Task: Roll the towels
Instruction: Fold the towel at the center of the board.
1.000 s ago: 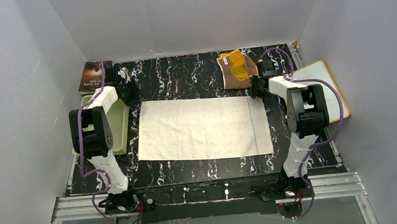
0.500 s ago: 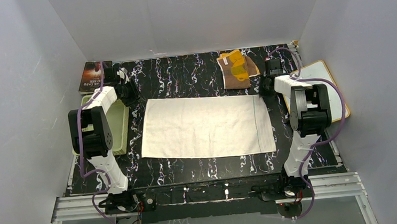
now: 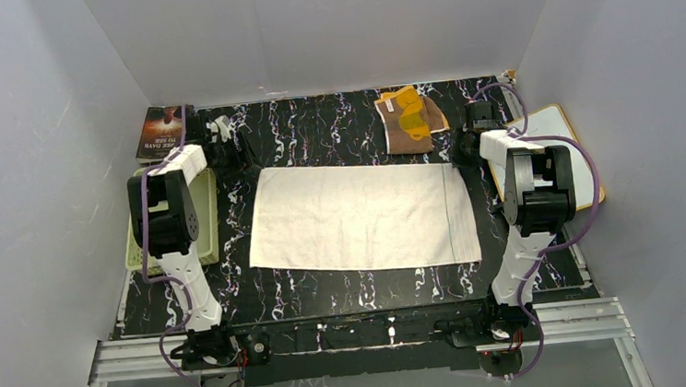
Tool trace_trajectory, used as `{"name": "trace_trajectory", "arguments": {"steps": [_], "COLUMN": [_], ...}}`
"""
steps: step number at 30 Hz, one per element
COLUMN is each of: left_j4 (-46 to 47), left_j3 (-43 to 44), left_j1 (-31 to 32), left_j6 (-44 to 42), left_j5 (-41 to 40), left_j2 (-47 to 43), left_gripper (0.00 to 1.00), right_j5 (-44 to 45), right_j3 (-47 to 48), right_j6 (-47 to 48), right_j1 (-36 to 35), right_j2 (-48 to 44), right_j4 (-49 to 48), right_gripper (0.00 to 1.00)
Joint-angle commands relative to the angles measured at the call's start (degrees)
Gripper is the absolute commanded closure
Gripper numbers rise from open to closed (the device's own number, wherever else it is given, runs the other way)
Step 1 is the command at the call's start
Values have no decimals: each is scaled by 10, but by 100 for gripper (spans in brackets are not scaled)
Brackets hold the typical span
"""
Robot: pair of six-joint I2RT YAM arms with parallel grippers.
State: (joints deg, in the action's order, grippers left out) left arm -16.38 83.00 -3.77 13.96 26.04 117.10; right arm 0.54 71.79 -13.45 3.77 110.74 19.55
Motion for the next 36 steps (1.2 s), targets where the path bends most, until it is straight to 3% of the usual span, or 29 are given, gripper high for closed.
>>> {"name": "trace_trajectory", "arguments": {"steps": [1, 15, 20, 29, 32, 34, 35, 36], "left_j4": [-6, -18, -18, -27, -21, -19, -15, -9], "left_j3": [39, 25, 17, 27, 11, 0, -6, -14], "left_j1": [18, 93, 107, 153, 164, 166, 165, 165], "left_j6": [-32, -108, -121, -146, -149, -145, -141, -137], "left_j5": [3, -182, -212, -307, -314, -307, -307, -308], "left_j2": [22, 22, 28, 66, 69, 66, 61, 55], "left_gripper": [32, 36, 38, 49, 64, 83, 100, 100], "right_j5": [-17, -23, -29, -38, -38, -40, -41, -42], "right_j3": [2, -3, -5, -15, -19, -21, -20, -19], "right_j6": [-7, -5, -5, -6, -6, -6, -6, -6], "right_j1": [1, 1, 0, 1, 1, 1, 1, 0], "right_j2": [-19, -22, -21, -30, -32, -32, -32, -32], "right_j4": [-5, -7, -9, -16, -18, -19, -19, -20], "right_gripper": [100, 100, 100, 100, 100, 100, 100, 100]}}
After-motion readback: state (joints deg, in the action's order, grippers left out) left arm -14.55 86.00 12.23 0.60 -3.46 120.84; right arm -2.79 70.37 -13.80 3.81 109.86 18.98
